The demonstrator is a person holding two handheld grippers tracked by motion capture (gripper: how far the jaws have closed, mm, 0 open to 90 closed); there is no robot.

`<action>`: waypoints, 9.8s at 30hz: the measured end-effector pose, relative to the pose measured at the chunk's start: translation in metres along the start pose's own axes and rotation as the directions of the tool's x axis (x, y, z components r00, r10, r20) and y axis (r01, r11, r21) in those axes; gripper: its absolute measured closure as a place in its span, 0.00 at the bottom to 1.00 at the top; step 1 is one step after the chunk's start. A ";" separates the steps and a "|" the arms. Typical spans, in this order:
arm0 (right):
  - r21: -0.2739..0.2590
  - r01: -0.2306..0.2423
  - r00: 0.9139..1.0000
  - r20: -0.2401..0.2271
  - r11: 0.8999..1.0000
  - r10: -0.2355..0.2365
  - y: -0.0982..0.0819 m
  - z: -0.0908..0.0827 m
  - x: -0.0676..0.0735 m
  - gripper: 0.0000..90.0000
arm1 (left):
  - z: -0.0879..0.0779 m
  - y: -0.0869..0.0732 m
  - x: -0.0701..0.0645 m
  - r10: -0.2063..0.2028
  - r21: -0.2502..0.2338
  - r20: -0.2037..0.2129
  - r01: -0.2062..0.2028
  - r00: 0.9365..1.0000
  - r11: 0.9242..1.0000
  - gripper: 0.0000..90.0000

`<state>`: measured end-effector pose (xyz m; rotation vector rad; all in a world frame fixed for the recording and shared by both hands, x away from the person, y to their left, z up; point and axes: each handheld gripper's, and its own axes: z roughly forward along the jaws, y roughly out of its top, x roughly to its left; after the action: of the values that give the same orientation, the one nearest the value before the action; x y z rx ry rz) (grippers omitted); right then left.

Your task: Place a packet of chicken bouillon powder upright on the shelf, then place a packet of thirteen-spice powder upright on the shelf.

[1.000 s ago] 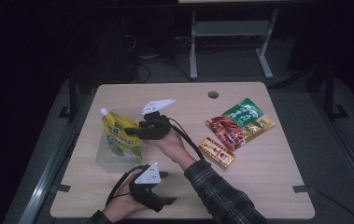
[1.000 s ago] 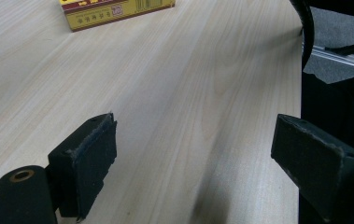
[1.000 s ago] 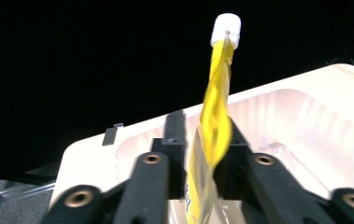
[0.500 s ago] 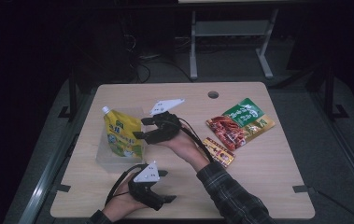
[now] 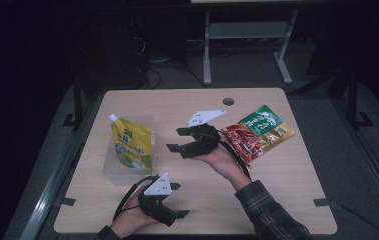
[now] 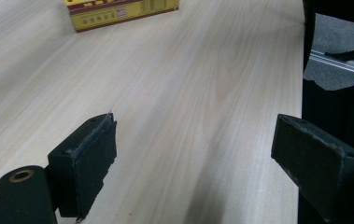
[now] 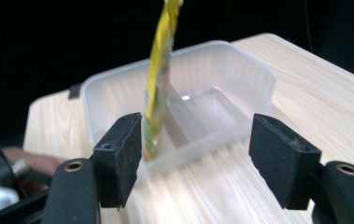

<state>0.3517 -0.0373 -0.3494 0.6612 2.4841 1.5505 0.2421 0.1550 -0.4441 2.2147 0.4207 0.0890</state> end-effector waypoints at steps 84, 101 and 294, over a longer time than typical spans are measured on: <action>0.249 -0.156 0.983 0.132 0.956 0.126 -0.119 -0.062 -0.050 0.62 | 0.014 0.020 0.015 0.000 0.073 -0.006 0.000 1.000 0.997 0.16; 0.171 -0.251 0.941 0.276 0.953 0.198 -0.169 -0.140 -0.023 0.36 | 0.052 0.050 0.027 0.075 0.080 0.023 -0.077 0.997 0.994 0.15; 0.148 -0.092 0.986 0.154 0.985 0.069 -0.099 -0.079 -0.006 0.66 | -0.002 -0.011 -0.017 -0.066 0.078 0.017 0.064 0.998 0.995 0.23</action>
<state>0.3011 -0.1420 -0.4013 0.8768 2.5104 1.2895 0.2227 0.1571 -0.4504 2.2741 0.4929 0.0166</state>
